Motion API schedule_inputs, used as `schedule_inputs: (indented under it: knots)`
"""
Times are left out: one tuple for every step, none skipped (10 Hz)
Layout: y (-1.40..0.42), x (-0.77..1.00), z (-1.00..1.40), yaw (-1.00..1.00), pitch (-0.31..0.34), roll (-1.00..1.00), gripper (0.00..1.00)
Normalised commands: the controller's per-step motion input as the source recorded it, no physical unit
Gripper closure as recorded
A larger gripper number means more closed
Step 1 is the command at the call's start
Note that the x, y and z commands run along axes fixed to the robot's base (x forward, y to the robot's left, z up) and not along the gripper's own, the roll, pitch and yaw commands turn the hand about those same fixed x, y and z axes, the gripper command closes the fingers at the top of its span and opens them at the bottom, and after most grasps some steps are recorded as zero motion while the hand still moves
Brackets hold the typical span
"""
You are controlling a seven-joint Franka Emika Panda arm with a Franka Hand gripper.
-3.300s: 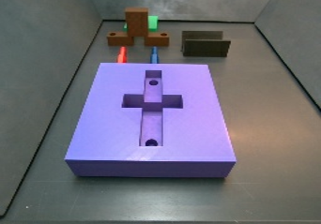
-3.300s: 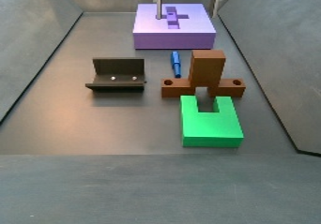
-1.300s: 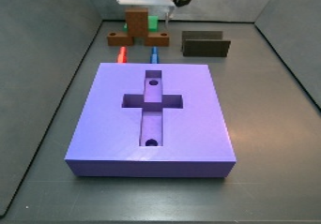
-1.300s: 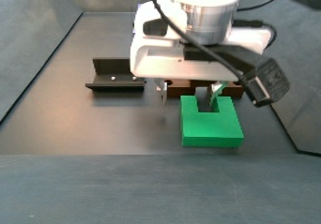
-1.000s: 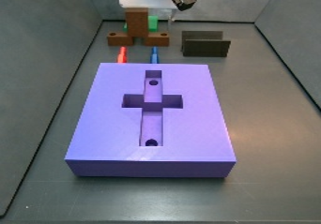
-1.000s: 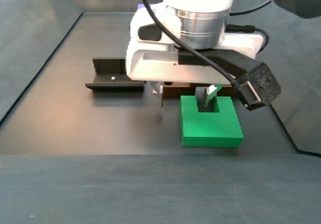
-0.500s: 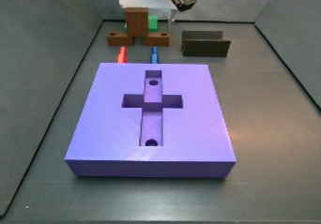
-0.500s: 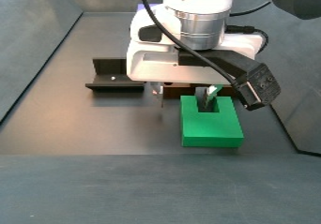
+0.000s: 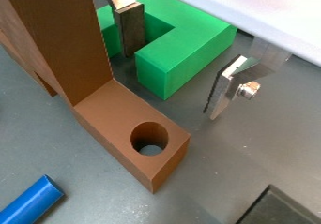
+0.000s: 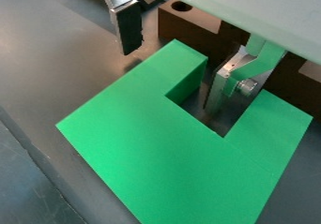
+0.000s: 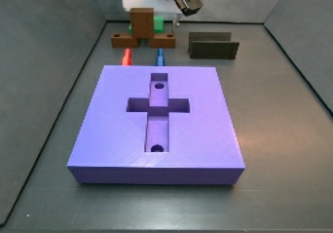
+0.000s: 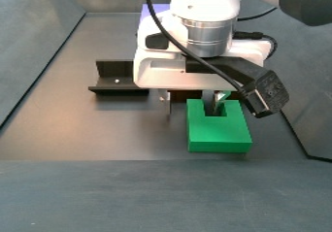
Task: Pick up the green object. Move up. Place the green object on the fixture. Regrasp the green object. Move to above the board. Insert the green object.
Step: Pick up the green object.
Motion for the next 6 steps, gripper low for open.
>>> schedule_inputs:
  knots:
    - [0.0, 0.0, 0.0, 0.0, 0.0, 0.0, 0.0]
    - [0.0, 0.0, 0.0, 0.0, 0.0, 0.0, 1.0]
    - [0.0, 0.0, 0.0, 0.0, 0.0, 0.0, 1.0]
    - [0.0, 0.0, 0.0, 0.0, 0.0, 0.0, 1.0]
    - [0.0, 0.0, 0.0, 0.0, 0.0, 0.0, 1.0]
    - [0.0, 0.0, 0.0, 0.0, 0.0, 0.0, 1.0]
